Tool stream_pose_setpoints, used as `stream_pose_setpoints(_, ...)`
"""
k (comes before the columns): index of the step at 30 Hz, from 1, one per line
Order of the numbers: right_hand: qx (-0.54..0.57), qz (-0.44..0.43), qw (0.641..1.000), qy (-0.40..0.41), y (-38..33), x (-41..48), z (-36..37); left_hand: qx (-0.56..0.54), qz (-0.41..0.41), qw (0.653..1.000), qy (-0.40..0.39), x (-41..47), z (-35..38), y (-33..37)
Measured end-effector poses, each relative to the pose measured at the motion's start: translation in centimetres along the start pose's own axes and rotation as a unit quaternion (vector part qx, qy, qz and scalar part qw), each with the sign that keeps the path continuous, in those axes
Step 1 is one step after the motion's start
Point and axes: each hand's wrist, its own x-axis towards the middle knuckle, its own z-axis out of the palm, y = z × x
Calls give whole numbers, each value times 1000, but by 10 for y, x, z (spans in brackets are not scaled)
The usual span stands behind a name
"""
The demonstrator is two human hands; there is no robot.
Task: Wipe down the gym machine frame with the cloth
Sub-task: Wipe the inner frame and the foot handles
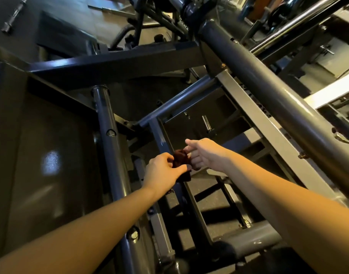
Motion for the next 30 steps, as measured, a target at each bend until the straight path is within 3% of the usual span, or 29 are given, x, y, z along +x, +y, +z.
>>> stream_pose_setpoints(7, -3, -52, 999, -16, -16, -6, -6, -54, -41, 997, 37, 25, 1, 4)
stream_pose_setpoints(11, -23, -54, 998, -15, -25, 6, -11, -97, -74, 992, 19, 48, -6, -2)
stream_pose_setpoints(14, -183, -81, 979, 45, -13, 40, -18, -11, -86, 996, 4, 70, -17, -20)
stream_pose_setpoints(17, -343, -80, 935, 29, 10, 70, -9, 59, -117, 991, -29, 85, -13, -42)
stream_pose_setpoints(25, -331, -42, 943, 9, 53, 119, 20, 69, -106, 992, -22, 105, 41, -79)
stream_pose_setpoints(30, -330, -75, 941, 29, 60, 129, 22, 89, -65, 994, 19, 102, 60, -82)
